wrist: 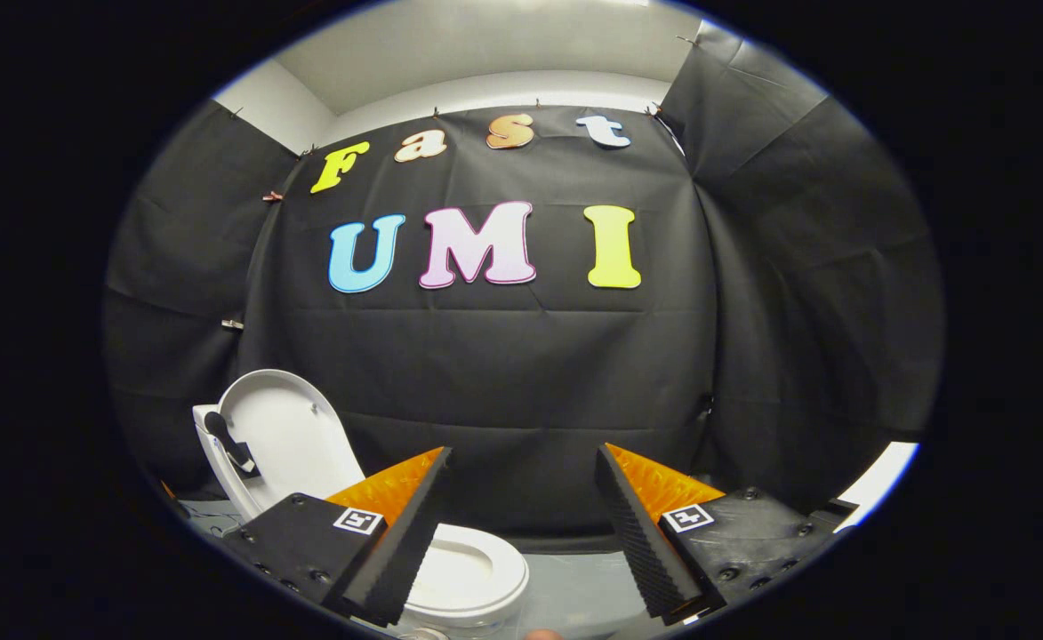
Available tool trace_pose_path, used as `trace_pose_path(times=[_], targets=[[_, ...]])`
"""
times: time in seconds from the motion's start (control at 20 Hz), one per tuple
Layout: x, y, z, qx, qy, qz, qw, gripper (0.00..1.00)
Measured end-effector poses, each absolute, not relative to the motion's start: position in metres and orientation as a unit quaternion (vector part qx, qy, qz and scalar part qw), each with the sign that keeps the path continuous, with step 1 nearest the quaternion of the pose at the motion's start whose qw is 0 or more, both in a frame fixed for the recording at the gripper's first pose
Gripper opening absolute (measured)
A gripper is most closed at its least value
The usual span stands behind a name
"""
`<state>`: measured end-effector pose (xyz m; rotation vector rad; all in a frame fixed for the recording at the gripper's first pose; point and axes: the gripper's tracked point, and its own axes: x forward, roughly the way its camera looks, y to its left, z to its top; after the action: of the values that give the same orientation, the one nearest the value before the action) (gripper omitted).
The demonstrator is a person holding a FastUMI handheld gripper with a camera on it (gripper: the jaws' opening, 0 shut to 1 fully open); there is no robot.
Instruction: Open the toilet lid.
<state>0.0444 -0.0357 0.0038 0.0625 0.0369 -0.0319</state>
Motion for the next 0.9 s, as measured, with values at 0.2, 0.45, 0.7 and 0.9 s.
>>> trace_pose_path(times=[0.2,0.45,0.7,0.9], targets=[[0.0442,-0.0353,0.0056,0.033,0.011,-0.014,0.999,0.98],[0.0447,-0.0351,0.0043,0.034,0.01,-0.012,0.999,0.98],[0.0445,-0.0353,0.0034,0.038,0.017,-0.013,0.999,0.98],[0.0446,-0.0355,0.0021,0.038,0.02,-0.016,0.999,0.98]])
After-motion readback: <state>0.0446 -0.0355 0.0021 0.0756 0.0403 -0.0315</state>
